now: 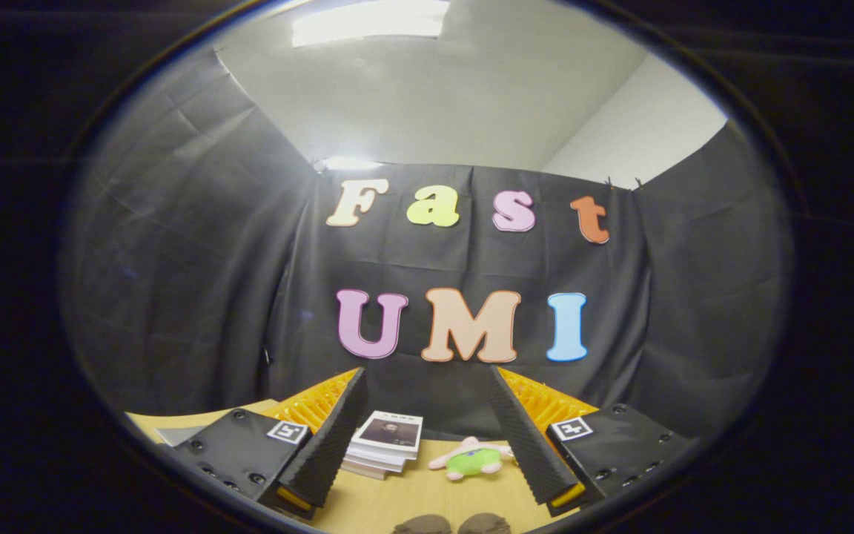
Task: Open the storage box then place both shoes into the box .Put the left shoe in first, then the right shoe, with the right side of both shoes facing outward in a uniform manner.
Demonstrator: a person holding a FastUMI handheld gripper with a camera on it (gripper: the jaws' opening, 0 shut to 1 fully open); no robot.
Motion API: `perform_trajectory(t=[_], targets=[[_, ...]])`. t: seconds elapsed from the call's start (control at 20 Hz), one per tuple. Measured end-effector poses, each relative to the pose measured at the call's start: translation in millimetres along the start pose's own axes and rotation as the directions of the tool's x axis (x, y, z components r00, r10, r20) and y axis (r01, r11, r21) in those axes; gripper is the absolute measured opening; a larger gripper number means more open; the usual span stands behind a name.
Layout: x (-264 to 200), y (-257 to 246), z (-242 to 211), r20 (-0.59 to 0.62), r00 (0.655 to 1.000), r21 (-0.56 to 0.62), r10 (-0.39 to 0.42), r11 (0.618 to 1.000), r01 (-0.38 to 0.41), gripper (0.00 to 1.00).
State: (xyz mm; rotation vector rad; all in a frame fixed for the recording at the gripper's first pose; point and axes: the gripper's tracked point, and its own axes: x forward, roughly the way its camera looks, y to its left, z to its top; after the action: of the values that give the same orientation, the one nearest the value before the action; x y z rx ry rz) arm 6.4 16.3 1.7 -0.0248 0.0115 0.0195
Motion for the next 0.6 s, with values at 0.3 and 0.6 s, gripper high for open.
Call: perform_trajectory(t=[0.3, 0.6], targets=[[-9.2, 27.3, -13.6, -0.045, 0.993, 0.113, 0.111, 0.988, -0.106, 1.0], [-29.0, 87.9, -63.4, -0.175, 0.92, 0.376, 0.35, 0.888, -0.266, 1.0]])
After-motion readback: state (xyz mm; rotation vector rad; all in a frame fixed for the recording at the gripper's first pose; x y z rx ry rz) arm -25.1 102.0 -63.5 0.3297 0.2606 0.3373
